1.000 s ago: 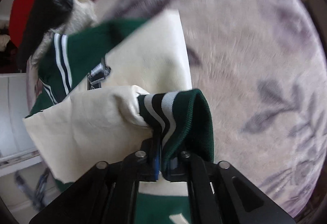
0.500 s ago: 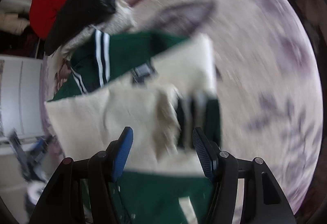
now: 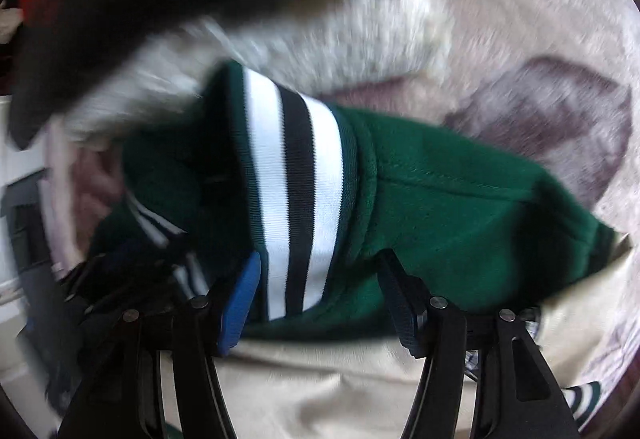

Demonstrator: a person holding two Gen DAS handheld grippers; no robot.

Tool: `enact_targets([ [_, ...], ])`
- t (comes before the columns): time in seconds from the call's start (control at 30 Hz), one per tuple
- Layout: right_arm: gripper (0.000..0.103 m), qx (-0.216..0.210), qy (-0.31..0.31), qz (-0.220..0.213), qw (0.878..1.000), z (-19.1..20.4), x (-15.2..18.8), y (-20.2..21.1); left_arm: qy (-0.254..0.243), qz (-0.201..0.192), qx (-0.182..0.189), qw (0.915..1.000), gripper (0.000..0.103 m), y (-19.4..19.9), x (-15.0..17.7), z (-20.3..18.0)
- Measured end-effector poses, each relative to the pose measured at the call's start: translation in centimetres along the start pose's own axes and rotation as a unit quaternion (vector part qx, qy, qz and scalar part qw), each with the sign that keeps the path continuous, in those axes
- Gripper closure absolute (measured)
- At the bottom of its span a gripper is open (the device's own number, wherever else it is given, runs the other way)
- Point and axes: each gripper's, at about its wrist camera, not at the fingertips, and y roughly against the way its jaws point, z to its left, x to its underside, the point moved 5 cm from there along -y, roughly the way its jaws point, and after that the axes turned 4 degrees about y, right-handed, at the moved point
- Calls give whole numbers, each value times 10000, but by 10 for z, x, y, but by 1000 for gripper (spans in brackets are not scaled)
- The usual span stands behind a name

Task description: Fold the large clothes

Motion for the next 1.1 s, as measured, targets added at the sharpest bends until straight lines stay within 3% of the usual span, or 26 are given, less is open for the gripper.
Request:
enact_targets([
  [0.03,49,95,-22,-40,9999,0,-1,-4,56,-89,-13,9999,82,3,-3,2],
  [0.07,60,325,13,-85,9994,-2,-2,-7,120,-167,24,9998,90,6,-5,4],
  [0.1,81,567,22,-140,9983,-4,-3,-7,238,-250,139,9993,91,9,-8,9],
  [0.13,86,592,-55,-199,9980,-7,-4,-5,320,-329,202,9987,92,12,-10,14],
  [0.23,89,396,-427,-402,9975,-15,-6,10,569,-511,342,9965,93,19,-20,29],
  [0.47,90,563,-747,-966,9909,-19,-32,46,782,-497,445,9947,93,8,-43,43],
  [0.67,89,730,-822,-790,9908,-35,-52,34,866,-329,446,9947,91,-12,-44,40],
  [0.77,79,455,-667,-665,9945,-34,-50,37,901,-244,588,9939,85,1,-29,39],
  [0.83,39,-22,-394,-656,9971,-32,-39,51,764,-273,754,9938,79,18,-11,39],
  [0.9,34,-265,-227,-765,9965,-38,-19,76,651,-363,974,9925,53,36,12,40],
  [0.93,34,-369,-77,-842,9957,-44,-2,93,604,-445,1021,9919,26,45,26,40],
  [0.97,34,-453,2,-902,9949,-53,17,109,552,-531,1051,9915,10,56,42,38],
  [1.1,34,-736,-214,-810,9938,-120,109,149,358,-760,982,9916,10,86,99,32],
])
